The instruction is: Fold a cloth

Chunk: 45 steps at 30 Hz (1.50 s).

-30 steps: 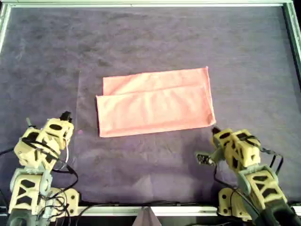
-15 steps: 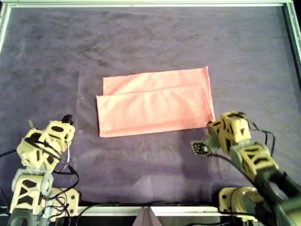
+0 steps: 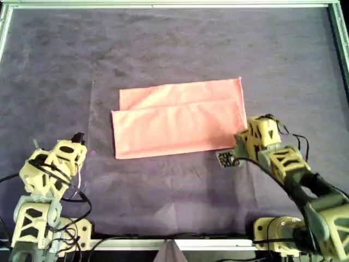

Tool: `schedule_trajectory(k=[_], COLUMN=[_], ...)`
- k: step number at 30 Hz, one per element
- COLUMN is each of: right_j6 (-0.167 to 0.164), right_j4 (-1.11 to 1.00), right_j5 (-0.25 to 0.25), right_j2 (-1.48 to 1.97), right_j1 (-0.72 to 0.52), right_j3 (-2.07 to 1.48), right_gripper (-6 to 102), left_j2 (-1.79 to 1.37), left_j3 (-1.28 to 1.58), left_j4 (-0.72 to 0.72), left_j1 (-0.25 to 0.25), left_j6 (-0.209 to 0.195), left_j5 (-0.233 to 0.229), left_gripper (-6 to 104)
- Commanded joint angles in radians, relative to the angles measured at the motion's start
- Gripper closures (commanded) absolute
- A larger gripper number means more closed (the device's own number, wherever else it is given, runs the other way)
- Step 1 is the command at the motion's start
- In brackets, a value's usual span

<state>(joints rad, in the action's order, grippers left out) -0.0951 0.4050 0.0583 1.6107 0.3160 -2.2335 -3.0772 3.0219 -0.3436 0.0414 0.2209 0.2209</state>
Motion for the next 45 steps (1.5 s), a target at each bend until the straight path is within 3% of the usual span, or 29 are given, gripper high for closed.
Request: schedule_trajectory(k=[1, 8, 10, 14, 19, 31, 45], right_j6=[0.008, 0.008, 0.008, 0.008, 0.008, -0.008, -0.008], right_j4=[-0.043, -0.046, -0.046, -0.046, -0.046, -0.046, -0.046], right_j5=[0.011, -0.003, -0.003, -0.003, -0.005, 0.012, 0.012], right_j2=[0.002, 0.031, 0.029, 0.031, 0.020, -0.163, -0.650], right_j1=[0.003, 0.012, 0.018, 0.020, 0.060, 0.448, 0.650], right_j3=[0.064, 0.080, 0.098, 0.135, 0.255, 0.669, 1.278], right_gripper=[40, 93, 101, 93, 92, 92, 92], left_j2=[-0.015, -0.015, -0.015, -0.014, -0.014, -0.014, -0.014], left_j3=[-0.020, -0.020, -0.020, -0.020, -0.020, -0.020, -0.020], left_j4=[0.000, 0.000, 0.000, 0.000, 0.000, 0.000, 0.000], left_j1=[-0.026, -0.026, -0.026, -0.026, -0.026, -0.026, -0.025], left_j6=[0.005, 0.005, 0.005, 0.005, 0.005, 0.005, 0.005], left_j5=[0.002, 0.002, 0.002, 0.000, 0.000, 0.000, 0.000], left_gripper=[40, 40, 40, 40, 40, 39, 39])
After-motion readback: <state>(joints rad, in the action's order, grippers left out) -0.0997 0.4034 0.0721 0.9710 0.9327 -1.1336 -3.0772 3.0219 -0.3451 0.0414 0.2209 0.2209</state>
